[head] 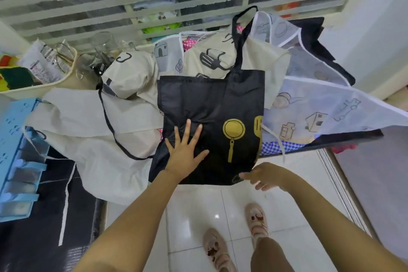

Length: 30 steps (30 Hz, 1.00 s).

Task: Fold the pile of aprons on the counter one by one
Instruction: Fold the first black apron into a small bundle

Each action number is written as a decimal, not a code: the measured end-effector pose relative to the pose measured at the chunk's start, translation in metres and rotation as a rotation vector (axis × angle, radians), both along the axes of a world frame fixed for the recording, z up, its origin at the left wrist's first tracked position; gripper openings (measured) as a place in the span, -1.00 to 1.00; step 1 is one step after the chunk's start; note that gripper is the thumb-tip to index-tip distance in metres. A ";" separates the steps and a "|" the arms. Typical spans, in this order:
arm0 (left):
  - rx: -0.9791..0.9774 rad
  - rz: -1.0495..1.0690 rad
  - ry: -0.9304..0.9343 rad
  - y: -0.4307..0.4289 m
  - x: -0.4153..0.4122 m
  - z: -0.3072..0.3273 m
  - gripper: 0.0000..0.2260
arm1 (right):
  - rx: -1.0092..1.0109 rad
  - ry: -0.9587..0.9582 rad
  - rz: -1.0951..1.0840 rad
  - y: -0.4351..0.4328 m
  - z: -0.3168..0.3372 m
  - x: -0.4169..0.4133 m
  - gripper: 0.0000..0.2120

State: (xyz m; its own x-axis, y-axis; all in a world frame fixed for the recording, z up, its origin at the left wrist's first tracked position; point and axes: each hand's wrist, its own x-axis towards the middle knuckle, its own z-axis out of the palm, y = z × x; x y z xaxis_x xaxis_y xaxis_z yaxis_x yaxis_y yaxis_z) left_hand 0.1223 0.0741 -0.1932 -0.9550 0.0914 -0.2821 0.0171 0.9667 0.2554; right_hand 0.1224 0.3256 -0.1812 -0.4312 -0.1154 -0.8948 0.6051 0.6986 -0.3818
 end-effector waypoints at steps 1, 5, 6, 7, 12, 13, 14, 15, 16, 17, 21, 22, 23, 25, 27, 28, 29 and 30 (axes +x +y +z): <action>-0.004 0.006 0.022 0.000 0.001 0.000 -0.36 | -0.050 0.065 -0.081 0.000 -0.010 0.008 -0.34; -0.039 0.022 0.144 -0.001 0.014 0.000 -0.43 | -0.230 0.235 -0.388 -0.011 -0.019 0.025 -0.49; 0.002 0.025 0.211 -0.001 0.022 0.001 -0.46 | -0.237 0.269 -0.425 -0.012 -0.017 0.026 -0.57; 0.083 0.020 0.286 0.000 0.032 0.002 -0.51 | -0.249 0.291 -0.446 -0.013 -0.015 0.028 -0.61; 0.170 -0.329 0.163 0.012 0.088 0.006 -0.37 | -0.383 0.268 -0.535 -0.009 -0.007 0.037 -0.64; 0.072 -0.350 0.057 0.015 0.095 0.004 -0.23 | -0.414 0.273 -0.573 -0.009 -0.004 0.037 -0.68; -0.020 -0.332 0.003 0.014 0.101 0.000 -0.14 | -0.439 0.283 -0.602 -0.009 0.001 0.037 -0.70; -0.097 -0.294 -0.011 0.012 0.102 -0.004 -0.10 | -0.459 0.290 -0.623 -0.008 0.005 0.036 -0.70; -0.159 -0.246 -0.012 0.009 0.102 -0.006 -0.10 | -0.468 0.296 -0.630 -0.006 0.008 0.035 -0.71; -0.198 -0.200 0.002 0.004 0.099 -0.008 -0.12 | -0.467 0.302 -0.627 -0.003 0.009 0.035 -0.72; -0.236 -0.113 0.005 -0.004 0.090 -0.009 -0.20 | -0.398 0.335 -0.707 0.011 0.004 0.039 -0.70; -0.246 -0.111 -0.006 -0.002 0.090 -0.008 -0.22 | -0.386 0.360 -0.749 0.013 0.002 0.041 -0.68; -0.250 -0.112 -0.020 0.000 0.089 -0.006 -0.23 | -0.377 0.402 -0.782 0.014 0.003 0.045 -0.63; -0.237 -0.108 -0.046 0.004 0.087 -0.004 -0.25 | -0.352 0.567 -0.739 0.011 0.007 0.055 -0.43; -0.204 -0.107 -0.068 0.005 0.083 -0.004 -0.27 | -0.314 0.735 -0.501 0.006 0.012 0.062 -0.29; -0.186 -0.115 -0.079 0.005 0.082 -0.005 -0.29 | -0.314 0.765 -0.386 0.004 0.012 0.064 -0.36; -0.165 -0.128 -0.086 0.003 0.079 -0.005 -0.29 | -0.318 0.757 -0.321 0.001 0.010 0.063 -0.49; -0.131 -0.141 -0.100 0.000 0.076 -0.005 -0.28 | -0.307 0.736 -0.306 -0.002 0.010 0.062 -0.62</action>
